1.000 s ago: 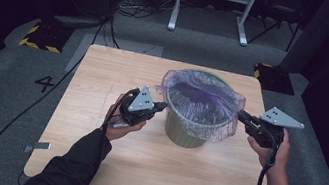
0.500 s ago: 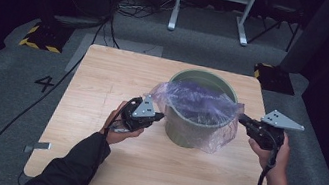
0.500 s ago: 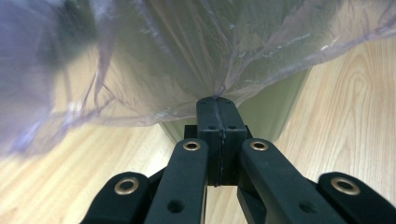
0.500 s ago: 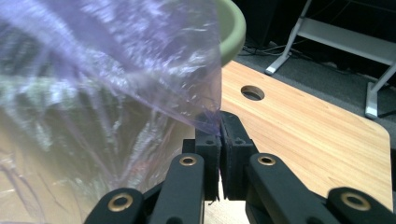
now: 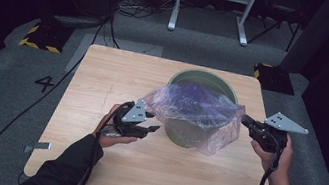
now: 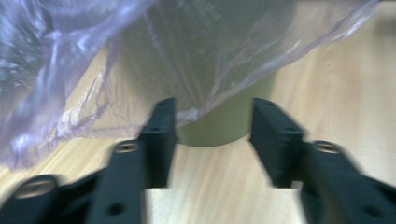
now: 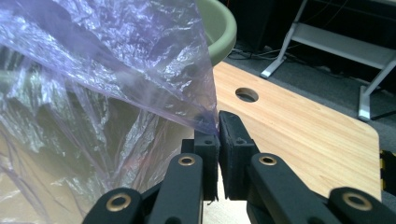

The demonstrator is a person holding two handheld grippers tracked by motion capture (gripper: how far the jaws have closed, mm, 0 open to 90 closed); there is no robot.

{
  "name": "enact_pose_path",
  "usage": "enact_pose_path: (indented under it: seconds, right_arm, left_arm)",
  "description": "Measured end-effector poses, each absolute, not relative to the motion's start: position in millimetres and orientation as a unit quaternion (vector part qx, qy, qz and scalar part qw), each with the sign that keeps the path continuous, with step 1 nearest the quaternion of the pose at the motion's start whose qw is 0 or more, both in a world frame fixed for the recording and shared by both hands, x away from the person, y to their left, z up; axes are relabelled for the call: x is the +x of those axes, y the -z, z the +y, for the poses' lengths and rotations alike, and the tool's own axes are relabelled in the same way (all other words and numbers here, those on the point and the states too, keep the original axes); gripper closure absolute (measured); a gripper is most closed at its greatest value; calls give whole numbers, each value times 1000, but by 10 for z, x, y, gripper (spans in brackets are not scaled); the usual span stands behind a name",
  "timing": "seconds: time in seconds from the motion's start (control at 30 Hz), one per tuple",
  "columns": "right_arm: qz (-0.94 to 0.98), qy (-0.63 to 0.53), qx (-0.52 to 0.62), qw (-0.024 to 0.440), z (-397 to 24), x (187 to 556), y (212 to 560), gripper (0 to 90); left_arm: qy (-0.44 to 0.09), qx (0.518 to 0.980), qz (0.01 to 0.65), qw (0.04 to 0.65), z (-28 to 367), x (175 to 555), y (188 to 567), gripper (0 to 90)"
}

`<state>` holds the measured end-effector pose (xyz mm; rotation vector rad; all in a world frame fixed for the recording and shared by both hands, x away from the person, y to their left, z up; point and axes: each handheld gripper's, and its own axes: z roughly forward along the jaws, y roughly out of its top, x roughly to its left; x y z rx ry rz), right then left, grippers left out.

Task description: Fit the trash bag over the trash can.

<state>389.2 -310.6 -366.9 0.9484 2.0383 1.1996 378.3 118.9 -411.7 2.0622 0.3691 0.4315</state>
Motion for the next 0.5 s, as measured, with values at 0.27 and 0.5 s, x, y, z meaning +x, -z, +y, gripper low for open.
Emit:
enact_pose_path:
  seconds: [0.27,0.5]
  right_arm:
    - [757,-456,357,302,-3108,3887,3631,853]
    - [760,-456,345,309,-3056,3918,3569,840]
  left_arm:
    - [-218,798,156,539,1455,3597,3741,193]
    - [-247,799,163,524,1408,3847,3506,189]
